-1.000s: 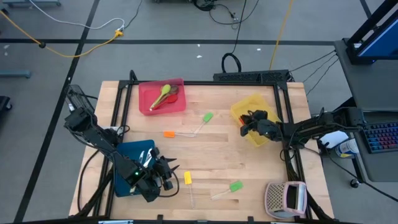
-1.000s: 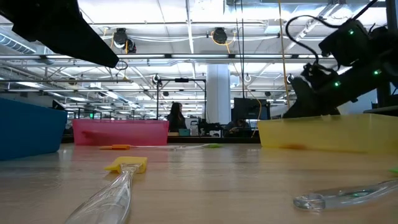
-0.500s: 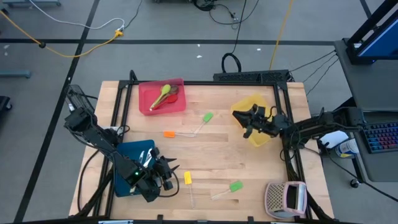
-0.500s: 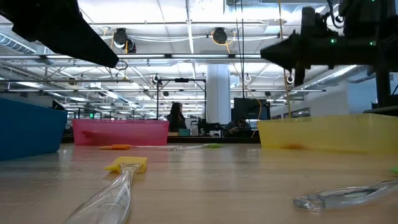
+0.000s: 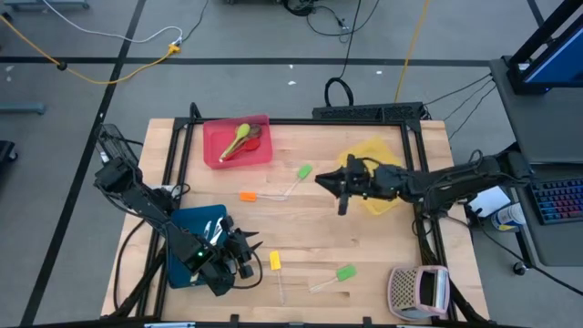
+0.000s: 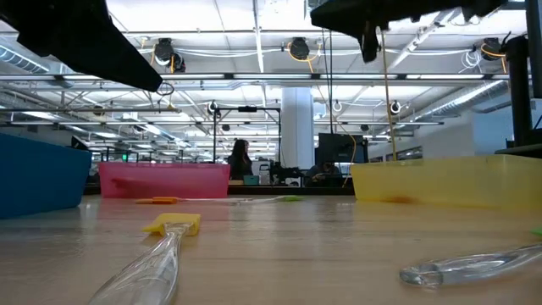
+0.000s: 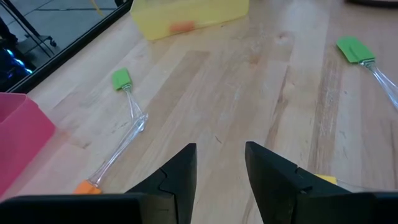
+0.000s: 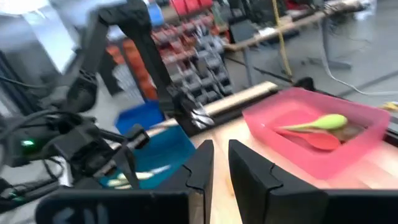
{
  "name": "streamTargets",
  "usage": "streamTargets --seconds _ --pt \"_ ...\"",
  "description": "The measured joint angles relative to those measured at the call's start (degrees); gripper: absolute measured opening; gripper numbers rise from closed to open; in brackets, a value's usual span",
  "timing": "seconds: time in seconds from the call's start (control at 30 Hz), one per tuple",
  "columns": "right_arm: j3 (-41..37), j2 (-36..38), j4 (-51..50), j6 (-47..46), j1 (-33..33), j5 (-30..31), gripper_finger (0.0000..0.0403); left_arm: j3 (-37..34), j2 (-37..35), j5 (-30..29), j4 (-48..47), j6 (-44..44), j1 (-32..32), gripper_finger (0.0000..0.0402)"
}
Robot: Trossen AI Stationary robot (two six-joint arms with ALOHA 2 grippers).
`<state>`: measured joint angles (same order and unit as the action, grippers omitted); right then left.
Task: Pick & Place Kitchen Items
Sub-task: Put the bottom green spatula into the yellow bin
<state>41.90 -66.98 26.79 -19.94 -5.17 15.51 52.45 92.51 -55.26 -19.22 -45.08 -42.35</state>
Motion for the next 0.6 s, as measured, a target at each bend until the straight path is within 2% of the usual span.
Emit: streamTargets --seconds 0.1,0.37,0.6 --pt "5.60 -2.14 -6.58 -0.08 -3.06 4.27 0.0045 0.00 0.00 -0.24 0.00 -0.02 0.00 0.0143" --pt "10.35 -11.50 -5.01 0.30 -9.99 5.17 0.0045 0.02 0.00 -0.27 0.09 -0.04 0.00 0.0143" --pt "9.38 -16.30 -4.74 0.44 -12.84 -3.38 0.0045 0.02 0.00 -0.22 0.33 -0.09 0.00 0.0143"
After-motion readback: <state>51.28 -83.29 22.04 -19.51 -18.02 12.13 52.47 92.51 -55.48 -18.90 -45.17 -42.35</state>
